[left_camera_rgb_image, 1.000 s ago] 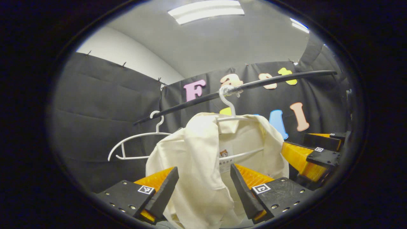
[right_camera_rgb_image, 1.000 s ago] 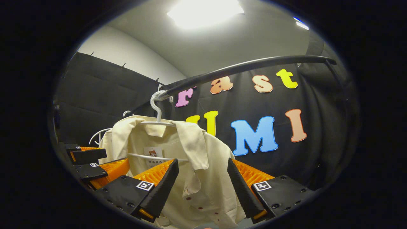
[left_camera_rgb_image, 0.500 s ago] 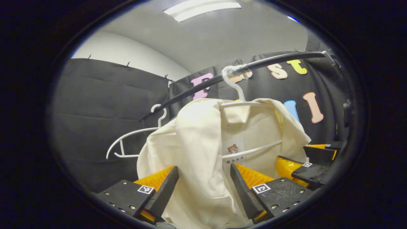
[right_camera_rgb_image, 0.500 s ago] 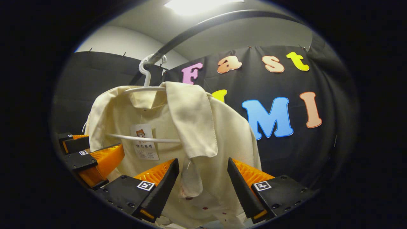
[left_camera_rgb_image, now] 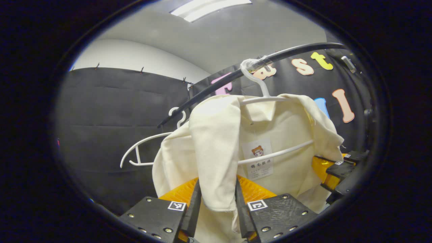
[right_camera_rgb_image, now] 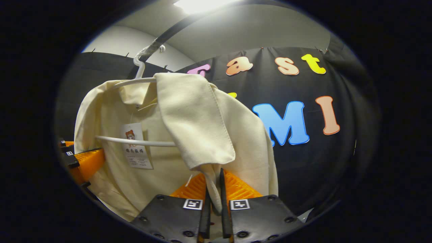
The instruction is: Grasp the clothes on the hanger with both hands and then place them into the laundry hamper below.
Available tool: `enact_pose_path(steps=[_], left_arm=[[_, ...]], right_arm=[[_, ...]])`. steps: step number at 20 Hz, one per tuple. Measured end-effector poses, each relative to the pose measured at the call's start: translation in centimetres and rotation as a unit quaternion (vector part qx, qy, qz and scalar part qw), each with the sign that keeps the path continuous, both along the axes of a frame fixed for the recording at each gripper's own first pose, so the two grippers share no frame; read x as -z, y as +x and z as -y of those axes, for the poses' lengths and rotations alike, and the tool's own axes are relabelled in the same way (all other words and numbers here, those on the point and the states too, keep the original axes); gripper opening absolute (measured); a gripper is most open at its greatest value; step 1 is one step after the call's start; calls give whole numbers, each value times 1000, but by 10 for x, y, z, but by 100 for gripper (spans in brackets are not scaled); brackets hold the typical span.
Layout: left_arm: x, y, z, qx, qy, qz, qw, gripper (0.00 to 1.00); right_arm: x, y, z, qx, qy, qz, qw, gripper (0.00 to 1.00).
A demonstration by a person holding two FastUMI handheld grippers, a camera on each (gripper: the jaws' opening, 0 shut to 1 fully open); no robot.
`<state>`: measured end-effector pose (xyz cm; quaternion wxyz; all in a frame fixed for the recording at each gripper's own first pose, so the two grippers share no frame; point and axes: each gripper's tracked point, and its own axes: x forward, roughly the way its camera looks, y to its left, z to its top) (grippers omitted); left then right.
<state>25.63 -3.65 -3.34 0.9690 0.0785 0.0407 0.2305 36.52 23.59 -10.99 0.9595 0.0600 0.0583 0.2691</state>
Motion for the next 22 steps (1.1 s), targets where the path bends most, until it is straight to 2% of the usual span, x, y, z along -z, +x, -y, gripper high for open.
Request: enact_pose_path(steps=[1, 2, 3, 4, 5, 7, 8, 10, 11, 12, 14, 15, 16, 17, 18, 19, 20, 22], left_arm=[[0, -2, -2, 0, 0, 0, 1000, 46], [-1, -4, -4, -1, -1, 2, 1000, 30], [0, 0, -4, 12, -5, 5, 1000, 20], [-1, -1, -6, 13, -10, 8, 1000, 15], [-4, -3, -2, 23, -12, 14, 1000, 5], [-16, -13, -3, 28, 3, 27, 999, 5], [-26, -23, -12, 9, 21, 37, 999, 5], [-45, -32, -13, 10, 55, 49, 997, 1], [-53, -36, -12, 11, 68, 53, 996, 1], [-60, -38, -13, 12, 78, 55, 995, 1], [-61, -42, -15, 15, 82, 51, 995, 0], [-61, -42, -17, 15, 81, 49, 995, 0], [-61, -43, -20, 17, 81, 48, 995, 1], [-61, -40, -20, 23, 82, 46, 995, 1], [-60, -38, -17, 30, 81, 40, 995, 1], [-57, -37, -16, 36, 75, 35, 996, 1], [-51, -38, -14, 40, 69, 29, 996, 1], [-46, -35, -9, 45, 60, 25, 997, 2]], right_arm=[[-2, 4, 8, 14, 1, 8, 1000, 6], [-4, 3, 7, 11, -2, 14, 1000, 5], [-6, 6, 7, 10, -11, 22, 1000, 5], [-10, 4, 9, 10, -18, 35, 999, 6], [-15, 4, 13, 12, -21, 47, 999, 6], [-26, 8, 30, 39, -25, 79, 996, 5], [-34, 12, 36, 51, -28, 95, 994, 3], [-49, 15, 45, 69, -28, 118, 990, 3], [-55, 18, 51, 79, -25, 126, 989, 6], [-60, 19, 56, 87, -21, 131, 987, 3], [-68, 27, 68, 103, -11, 134, 986, 0], [-72, 33, 74, 110, -6, 135, 985, 3], [-75, 37, 78, 114, -3, 136, 984, 0], [-77, 41, 82, 119, -1, 139, 983, 3], [-79, 43, 85, 121, -2, 142, 982, 0], [-82, 43, 87, 121, 0, 144, 982, 3], [-83, 41, 87, 122, 1, 147, 982, 0], [-86, 37, 86, 122, 2, 152, 981, 3]])
